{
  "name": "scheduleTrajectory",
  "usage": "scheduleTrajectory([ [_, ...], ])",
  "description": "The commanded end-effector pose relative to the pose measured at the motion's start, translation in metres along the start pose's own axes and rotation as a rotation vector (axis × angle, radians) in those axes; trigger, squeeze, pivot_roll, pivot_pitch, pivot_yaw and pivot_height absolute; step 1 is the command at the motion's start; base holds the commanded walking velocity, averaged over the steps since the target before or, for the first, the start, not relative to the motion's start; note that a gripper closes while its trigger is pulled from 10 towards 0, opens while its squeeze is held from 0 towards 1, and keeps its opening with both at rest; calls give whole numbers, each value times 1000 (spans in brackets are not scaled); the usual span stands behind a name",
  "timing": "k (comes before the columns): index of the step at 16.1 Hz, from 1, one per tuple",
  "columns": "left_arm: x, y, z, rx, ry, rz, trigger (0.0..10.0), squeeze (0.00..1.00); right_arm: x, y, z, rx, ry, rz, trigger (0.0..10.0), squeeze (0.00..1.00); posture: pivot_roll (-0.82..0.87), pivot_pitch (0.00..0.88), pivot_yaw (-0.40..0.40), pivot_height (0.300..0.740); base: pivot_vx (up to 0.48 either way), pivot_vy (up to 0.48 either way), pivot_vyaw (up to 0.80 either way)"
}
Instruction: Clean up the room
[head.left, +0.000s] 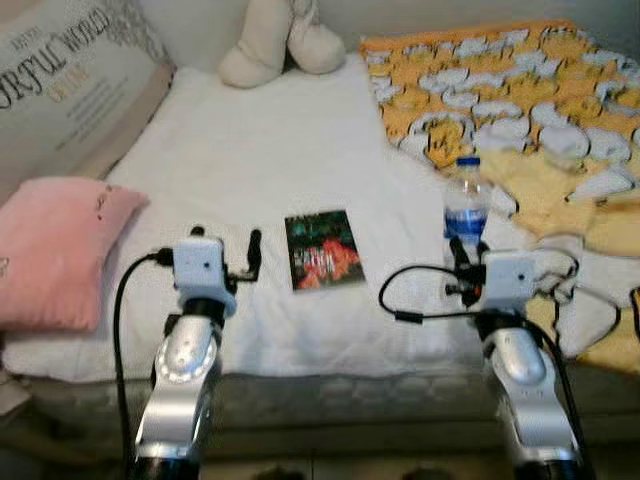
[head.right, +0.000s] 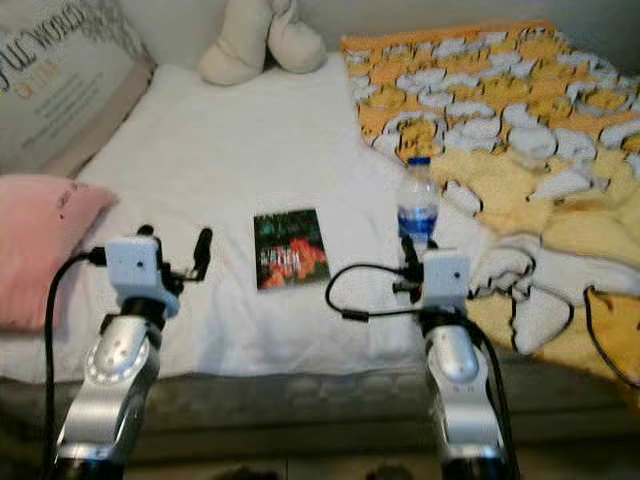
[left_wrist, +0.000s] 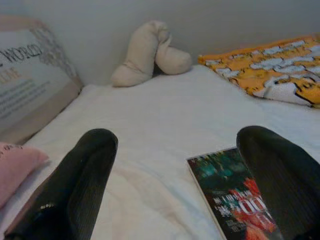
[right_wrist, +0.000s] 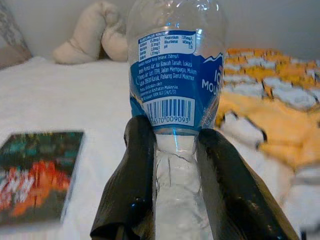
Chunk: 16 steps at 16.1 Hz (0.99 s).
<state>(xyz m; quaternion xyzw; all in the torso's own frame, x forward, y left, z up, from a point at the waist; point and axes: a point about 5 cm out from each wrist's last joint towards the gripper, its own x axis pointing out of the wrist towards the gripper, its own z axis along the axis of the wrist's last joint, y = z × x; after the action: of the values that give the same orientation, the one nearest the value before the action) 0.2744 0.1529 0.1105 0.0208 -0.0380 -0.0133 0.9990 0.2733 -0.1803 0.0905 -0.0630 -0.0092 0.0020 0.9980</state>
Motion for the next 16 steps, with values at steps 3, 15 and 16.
scheduleTrajectory([
  [3,1,4,-4,41,16,8,10000,0,7,10,-1,43,23,25,10000,0,-146,0,147,740,-323,0,0],
  [15,-8,10,-12,-25,61,60,10000,0,9,9,-6,61,43,41,10000,0,-146,0,144,740,0,-185,664],
  [16,-7,7,-11,-32,55,56,10000,0,11,9,-6,62,45,44,10000,0,-147,0,143,740,0,-480,712],
])
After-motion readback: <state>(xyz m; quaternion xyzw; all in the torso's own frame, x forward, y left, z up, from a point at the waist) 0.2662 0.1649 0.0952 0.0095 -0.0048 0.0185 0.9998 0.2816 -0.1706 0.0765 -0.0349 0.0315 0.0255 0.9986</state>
